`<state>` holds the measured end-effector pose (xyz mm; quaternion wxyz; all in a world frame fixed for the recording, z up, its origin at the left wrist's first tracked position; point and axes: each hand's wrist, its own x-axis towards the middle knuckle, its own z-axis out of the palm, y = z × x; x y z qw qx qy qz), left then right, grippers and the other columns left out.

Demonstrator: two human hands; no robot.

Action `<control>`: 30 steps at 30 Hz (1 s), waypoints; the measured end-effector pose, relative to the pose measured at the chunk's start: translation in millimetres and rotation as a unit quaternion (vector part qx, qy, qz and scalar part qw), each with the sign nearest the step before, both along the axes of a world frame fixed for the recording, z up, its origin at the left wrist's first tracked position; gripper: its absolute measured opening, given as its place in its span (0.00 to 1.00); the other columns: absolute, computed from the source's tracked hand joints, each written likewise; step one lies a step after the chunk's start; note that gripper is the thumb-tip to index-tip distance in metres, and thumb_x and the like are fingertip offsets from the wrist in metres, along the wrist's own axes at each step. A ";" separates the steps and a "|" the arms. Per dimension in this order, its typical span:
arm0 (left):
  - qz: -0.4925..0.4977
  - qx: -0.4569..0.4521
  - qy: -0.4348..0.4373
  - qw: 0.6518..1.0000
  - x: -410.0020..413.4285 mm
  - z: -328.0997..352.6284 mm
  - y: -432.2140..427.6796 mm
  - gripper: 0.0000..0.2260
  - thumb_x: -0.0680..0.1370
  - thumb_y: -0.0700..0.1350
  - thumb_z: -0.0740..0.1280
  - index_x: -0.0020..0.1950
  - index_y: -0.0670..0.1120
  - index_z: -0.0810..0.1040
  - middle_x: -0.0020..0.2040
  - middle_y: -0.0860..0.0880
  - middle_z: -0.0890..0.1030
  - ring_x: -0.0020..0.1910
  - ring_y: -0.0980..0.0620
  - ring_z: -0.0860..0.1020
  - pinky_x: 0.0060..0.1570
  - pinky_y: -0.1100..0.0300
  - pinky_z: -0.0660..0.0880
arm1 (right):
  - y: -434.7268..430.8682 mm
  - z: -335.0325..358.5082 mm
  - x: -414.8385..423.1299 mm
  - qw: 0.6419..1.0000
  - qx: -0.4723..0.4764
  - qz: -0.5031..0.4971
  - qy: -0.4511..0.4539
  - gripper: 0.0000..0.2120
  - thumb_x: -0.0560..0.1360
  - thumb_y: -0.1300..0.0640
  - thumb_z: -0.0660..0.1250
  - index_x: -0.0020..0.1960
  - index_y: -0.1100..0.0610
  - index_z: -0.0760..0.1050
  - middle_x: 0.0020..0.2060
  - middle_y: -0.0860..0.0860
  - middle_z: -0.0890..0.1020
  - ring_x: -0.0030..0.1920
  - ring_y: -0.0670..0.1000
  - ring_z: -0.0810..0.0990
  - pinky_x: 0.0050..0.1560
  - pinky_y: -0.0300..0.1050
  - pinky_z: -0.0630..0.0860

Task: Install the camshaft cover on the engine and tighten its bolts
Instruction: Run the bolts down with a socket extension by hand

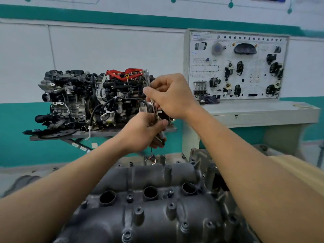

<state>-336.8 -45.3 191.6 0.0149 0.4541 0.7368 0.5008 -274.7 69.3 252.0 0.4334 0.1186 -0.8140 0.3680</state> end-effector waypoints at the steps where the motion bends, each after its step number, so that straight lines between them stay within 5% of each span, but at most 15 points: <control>1: -0.006 -0.001 -0.018 1.000 0.4 -5.6 7.5 0.11 0.83 0.46 0.64 0.45 0.41 0.76 0.37 0.42 0.85 0.36 0.43 0.85 0.42 0.45 0.83 | 6.2 3.0 1.8 0.998 0.052 -0.022 -0.036 0.09 0.75 0.59 0.72 0.38 0.62 0.82 0.32 0.55 0.85 0.27 0.46 0.78 0.31 0.43 0.76; 4: -0.001 -0.025 -0.028 0.999 -7.2 -13.1 11.7 0.09 0.82 0.47 0.65 0.47 0.41 0.78 0.41 0.40 0.86 0.40 0.41 0.86 0.40 0.51 0.84 | 19.0 10.2 5.9 0.982 0.139 -0.020 -0.126 0.12 0.77 0.59 0.70 0.42 0.69 0.79 0.29 0.54 0.83 0.30 0.52 0.82 0.31 0.43 0.78; 8: -0.018 -0.049 -0.058 0.997 -9.7 -18.8 8.0 0.10 0.81 0.45 0.66 0.51 0.38 0.78 0.41 0.36 0.85 0.33 0.49 0.83 0.36 0.57 0.82 | 31.3 0.2 10.0 0.980 0.094 0.031 -0.174 0.10 0.78 0.60 0.69 0.40 0.64 0.78 0.24 0.46 0.81 0.28 0.46 0.81 0.27 0.38 0.76; 15: -0.034 -0.021 -0.080 0.996 -2.7 -18.4 6.1 0.12 0.82 0.46 0.64 0.55 0.38 0.79 0.45 0.34 0.84 0.40 0.38 0.83 0.45 0.42 0.81 | 33.9 -36.9 1.3 0.999 -0.027 0.027 -0.035 0.12 0.79 0.60 0.67 0.40 0.66 0.79 0.27 0.49 0.82 0.24 0.49 0.78 0.26 0.41 0.75; 19: -0.036 0.001 -0.056 0.998 3.0 -15.0 9.7 0.13 0.82 0.46 0.64 0.57 0.38 0.80 0.42 0.38 0.85 0.36 0.42 0.84 0.39 0.47 0.83 | 32.9 -42.3 1.4 0.998 -0.032 0.037 0.032 0.14 0.81 0.60 0.65 0.40 0.67 0.78 0.29 0.53 0.82 0.23 0.43 0.75 0.28 0.35 0.70; 24: -0.036 -0.008 -0.053 0.998 3.1 -18.1 6.5 0.12 0.82 0.47 0.63 0.56 0.40 0.80 0.44 0.36 0.85 0.36 0.42 0.84 0.44 0.39 0.81 | 37.0 -53.0 -5.6 0.990 -0.098 0.098 -0.025 0.14 0.82 0.59 0.64 0.44 0.67 0.79 0.30 0.56 0.82 0.22 0.46 0.74 0.24 0.39 0.71; 30: -0.045 0.003 -0.043 0.998 -1.1 -20.0 6.0 0.11 0.81 0.47 0.64 0.55 0.41 0.81 0.42 0.39 0.86 0.35 0.45 0.86 0.38 0.50 0.83 | 39.0 -55.1 -5.2 0.983 -0.125 0.126 -0.052 0.12 0.82 0.58 0.63 0.44 0.61 0.79 0.30 0.53 0.83 0.23 0.47 0.73 0.23 0.39 0.71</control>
